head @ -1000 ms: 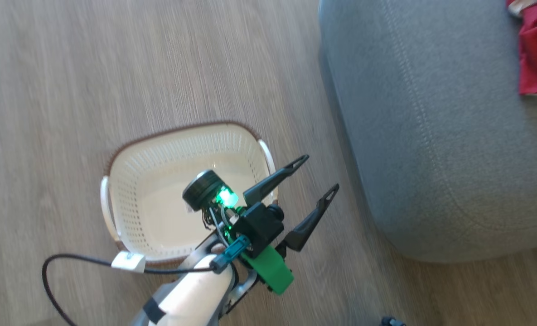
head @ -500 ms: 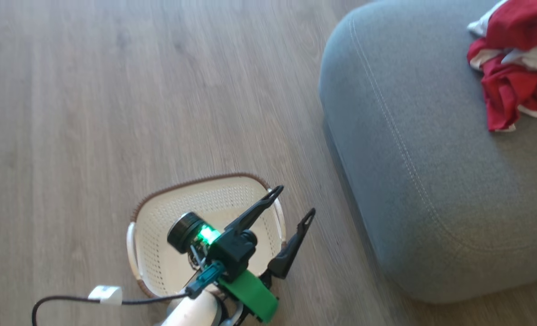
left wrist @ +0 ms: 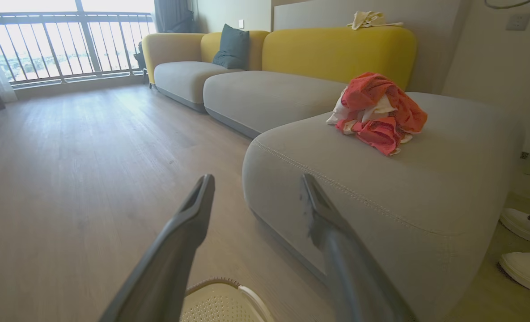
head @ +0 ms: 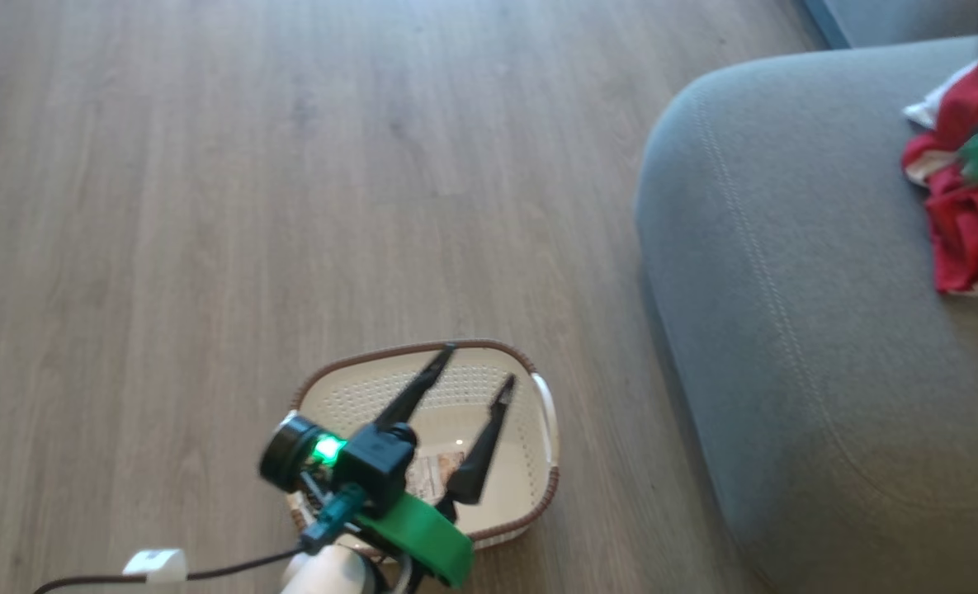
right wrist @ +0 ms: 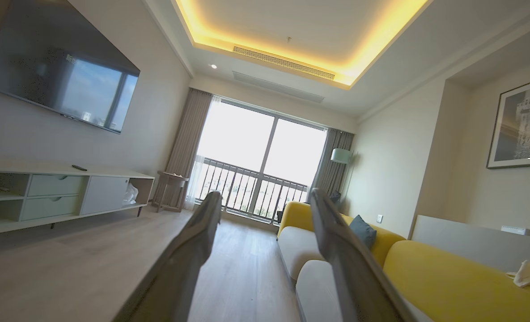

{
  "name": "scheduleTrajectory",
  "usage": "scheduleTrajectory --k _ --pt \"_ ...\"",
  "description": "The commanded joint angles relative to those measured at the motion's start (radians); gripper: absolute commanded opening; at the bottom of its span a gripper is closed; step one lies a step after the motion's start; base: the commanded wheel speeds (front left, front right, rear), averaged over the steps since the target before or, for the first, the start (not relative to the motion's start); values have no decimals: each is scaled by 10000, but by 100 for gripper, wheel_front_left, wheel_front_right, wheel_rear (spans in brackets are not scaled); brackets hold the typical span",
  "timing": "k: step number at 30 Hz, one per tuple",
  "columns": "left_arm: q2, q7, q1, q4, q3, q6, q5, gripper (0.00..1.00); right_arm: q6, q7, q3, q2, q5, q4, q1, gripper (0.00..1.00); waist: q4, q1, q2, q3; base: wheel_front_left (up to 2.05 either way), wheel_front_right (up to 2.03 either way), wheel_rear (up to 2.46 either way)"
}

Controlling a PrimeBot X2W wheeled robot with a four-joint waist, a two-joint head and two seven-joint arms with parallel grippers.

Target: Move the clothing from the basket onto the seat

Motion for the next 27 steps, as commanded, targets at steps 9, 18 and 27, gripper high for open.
scheduleTrajectory --k 9,18,27 --pt "-66 -95 -215 -422 898 1449 -188 100 -4 -49 393 1410 451 -1404 2510 100 1274 1 0 -363 0 0 0" --pt "-66 -95 187 -492 1467 2469 -91 100 -4 -49 392 2696 577 -838 4266 100 2114 1 0 -605 0 0 0" --pt "-66 -95 576 -62 2139 3057 -177 100 -4 -49 183 3135 -417 -214 5363 100 2282 1 0 -708 0 0 0"
